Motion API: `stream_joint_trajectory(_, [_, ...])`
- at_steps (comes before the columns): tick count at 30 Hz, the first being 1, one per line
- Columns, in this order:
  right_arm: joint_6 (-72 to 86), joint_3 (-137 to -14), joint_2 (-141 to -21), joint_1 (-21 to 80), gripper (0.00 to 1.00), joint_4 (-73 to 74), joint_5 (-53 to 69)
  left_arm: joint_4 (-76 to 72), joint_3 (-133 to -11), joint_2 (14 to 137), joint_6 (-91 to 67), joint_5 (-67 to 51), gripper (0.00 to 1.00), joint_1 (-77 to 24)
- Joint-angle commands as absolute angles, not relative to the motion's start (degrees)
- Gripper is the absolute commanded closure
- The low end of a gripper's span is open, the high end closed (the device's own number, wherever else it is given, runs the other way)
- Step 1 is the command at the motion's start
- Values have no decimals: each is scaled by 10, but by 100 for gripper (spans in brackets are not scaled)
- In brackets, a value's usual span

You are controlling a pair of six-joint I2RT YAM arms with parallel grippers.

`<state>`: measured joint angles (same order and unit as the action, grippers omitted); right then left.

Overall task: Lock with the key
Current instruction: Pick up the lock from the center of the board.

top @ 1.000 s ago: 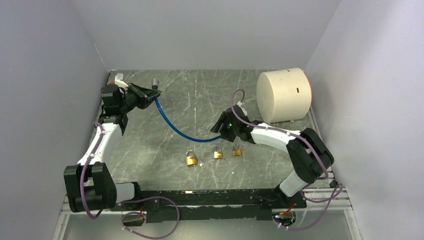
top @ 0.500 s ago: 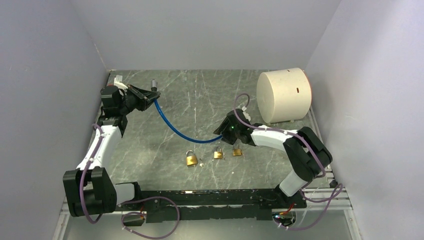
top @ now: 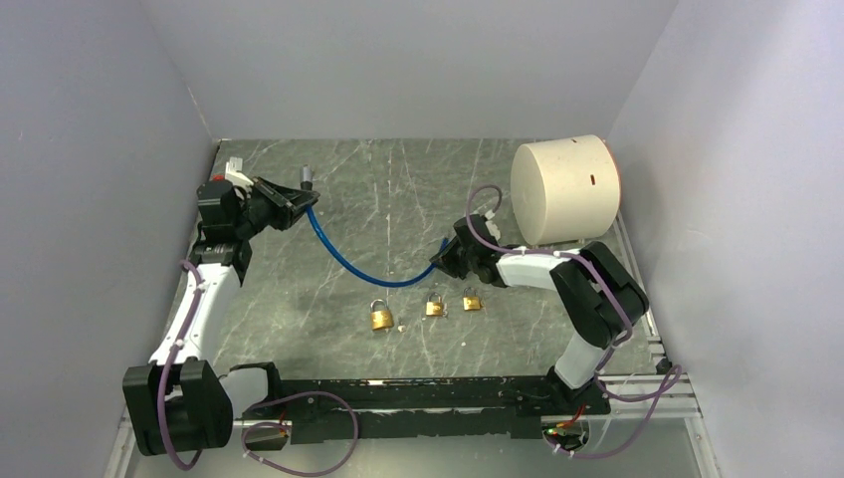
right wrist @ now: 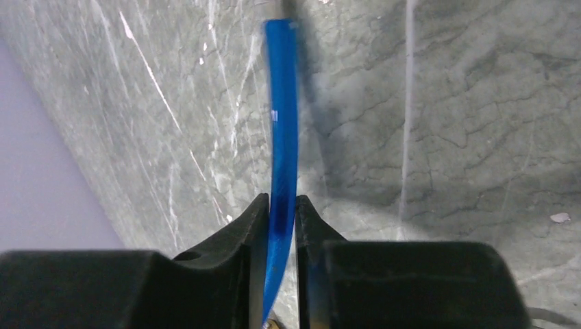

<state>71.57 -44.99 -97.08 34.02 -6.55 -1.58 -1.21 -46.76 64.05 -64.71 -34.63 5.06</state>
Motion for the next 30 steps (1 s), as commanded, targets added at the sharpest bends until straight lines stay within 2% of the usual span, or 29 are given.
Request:
stream_joint_trajectory(1, [697,-453,-953,336,88,-111,-28,-9,-465,609,-624,-365,97,48])
stream_joint_trajectory(3, [657,-454,-927,335,98,-123,-23,-2,-466,600,-603,-373,97,48])
stream_joint_trajectory(4, [633,-459,-915,335,100,-128,-17,-1,-468,597,-589,-378,97,48])
stream_joint_trajectory(9, [529,-482,-854,335,100,-132,31,38,-482,594,-492,-417,97,48])
stream_joint_trajectory(17, [451,-477,-768,339,100,-133,125,74,-497,585,-364,-501,97,48])
stream_joint_trajectory(27, [393,-491,-698,361,100,-107,250,-19,-493,612,-391,-660,97,48])
stream_joint_trajectory(30, [388,-501,-690,370,100,-97,289,-7,-503,622,-370,-688,98,48])
